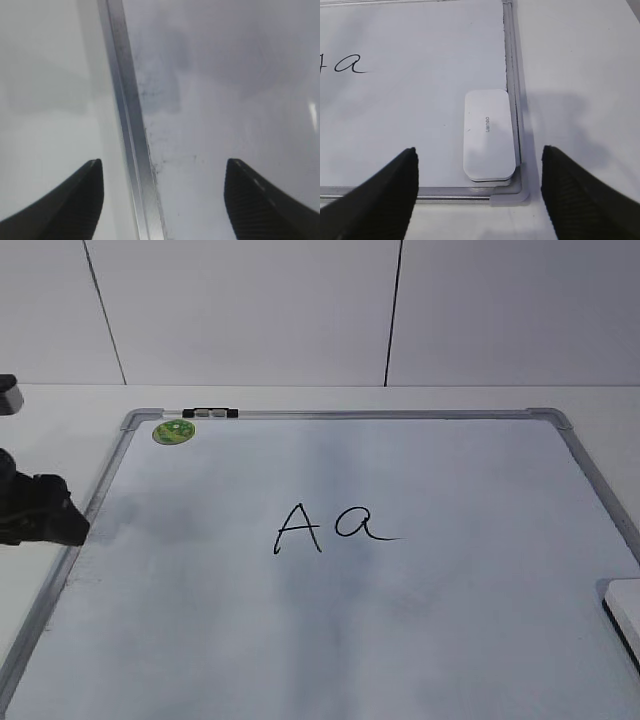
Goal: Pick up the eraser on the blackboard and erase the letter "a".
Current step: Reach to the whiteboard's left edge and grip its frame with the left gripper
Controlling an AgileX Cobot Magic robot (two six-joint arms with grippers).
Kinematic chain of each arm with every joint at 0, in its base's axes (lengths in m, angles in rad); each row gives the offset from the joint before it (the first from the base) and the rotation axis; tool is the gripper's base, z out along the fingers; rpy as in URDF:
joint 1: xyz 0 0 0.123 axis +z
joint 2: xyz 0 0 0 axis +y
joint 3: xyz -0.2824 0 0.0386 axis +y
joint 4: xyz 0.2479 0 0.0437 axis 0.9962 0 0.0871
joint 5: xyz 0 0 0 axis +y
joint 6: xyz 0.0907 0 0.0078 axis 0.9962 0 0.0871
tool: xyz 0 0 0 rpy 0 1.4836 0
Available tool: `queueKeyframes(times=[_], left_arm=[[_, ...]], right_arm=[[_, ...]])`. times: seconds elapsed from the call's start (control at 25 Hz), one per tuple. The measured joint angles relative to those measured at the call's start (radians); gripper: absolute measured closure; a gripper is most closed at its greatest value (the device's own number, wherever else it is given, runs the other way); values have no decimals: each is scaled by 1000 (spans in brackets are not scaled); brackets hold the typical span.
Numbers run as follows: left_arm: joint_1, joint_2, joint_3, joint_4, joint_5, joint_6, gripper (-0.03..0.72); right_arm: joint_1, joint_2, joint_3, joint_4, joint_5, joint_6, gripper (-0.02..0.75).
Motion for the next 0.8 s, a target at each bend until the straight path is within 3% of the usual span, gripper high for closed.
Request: queueKeyframes(times=[0.28, 0.44, 0.56, 0.8], left_arm=[[0, 164, -204, 5, 126, -30, 125], [0, 231, -301, 78, 209, -91, 126], [0, 248, -324, 148, 231, -139, 127], [0, 260, -327, 168, 231, -164, 127]], right_arm=[[0, 0, 0, 0, 0, 0, 152], [0, 0, 0, 0, 0, 0, 152], [0, 0, 0, 0, 0, 0, 152], [0, 0, 0, 0, 0, 0, 152]])
